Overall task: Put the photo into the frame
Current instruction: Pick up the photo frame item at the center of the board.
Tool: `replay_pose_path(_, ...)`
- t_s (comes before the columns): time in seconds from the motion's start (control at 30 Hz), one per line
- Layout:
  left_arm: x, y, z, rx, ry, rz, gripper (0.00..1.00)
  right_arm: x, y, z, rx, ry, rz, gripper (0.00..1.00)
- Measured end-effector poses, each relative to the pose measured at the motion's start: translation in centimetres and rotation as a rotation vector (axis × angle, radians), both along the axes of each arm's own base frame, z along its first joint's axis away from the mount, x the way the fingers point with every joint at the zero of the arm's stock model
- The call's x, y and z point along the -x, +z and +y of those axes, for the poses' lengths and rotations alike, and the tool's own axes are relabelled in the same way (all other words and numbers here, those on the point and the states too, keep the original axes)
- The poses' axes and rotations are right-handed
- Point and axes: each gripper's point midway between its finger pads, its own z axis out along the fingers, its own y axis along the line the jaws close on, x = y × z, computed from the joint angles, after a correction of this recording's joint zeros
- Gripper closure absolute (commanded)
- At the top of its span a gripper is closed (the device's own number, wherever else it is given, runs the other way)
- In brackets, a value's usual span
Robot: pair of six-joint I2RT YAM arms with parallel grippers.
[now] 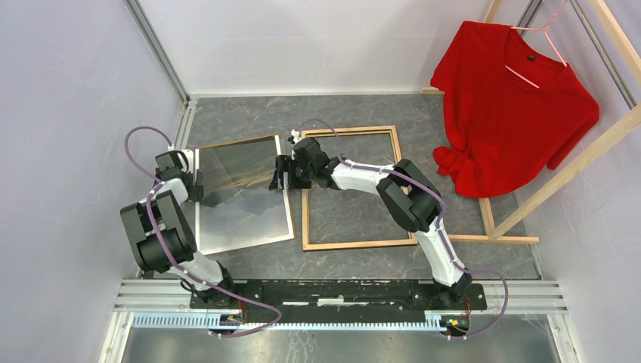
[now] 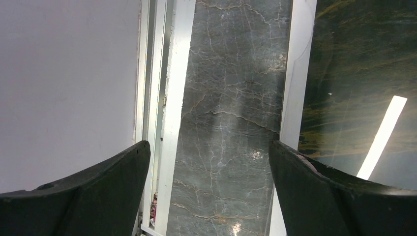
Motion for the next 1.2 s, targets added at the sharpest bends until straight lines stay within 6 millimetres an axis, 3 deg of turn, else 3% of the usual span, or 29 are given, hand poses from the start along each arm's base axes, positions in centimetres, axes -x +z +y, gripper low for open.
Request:
replay_pose_path(0.53, -0.2, 0.2, -0.4, -0.06, -0.003, 0.029, 0.05, 0.5, 1.0, 0.0, -0.015, 0.032, -0.002, 0.2)
replay_pose_path(0.83, -0.2, 0.2, -0.4, -0.069, -0.001, 0.033, 0.05, 2.0, 7.3, 0.8, -0.117, 0.086, -0.091, 0.2)
replay_pose_path(0.93, -0.2, 0.2, -0.4, -0.07, -0.001, 0.034, 0.05, 2.6, 8.3, 1.3, -0.173, 0.106, -0.091, 0.2)
replay_pose_path(1.2, -0.1, 0.2, -0.5, -0.069, -0.002, 0.037, 0.05, 4.1, 8.1, 1.9, -0.275, 0.118, -0.004, 0.21)
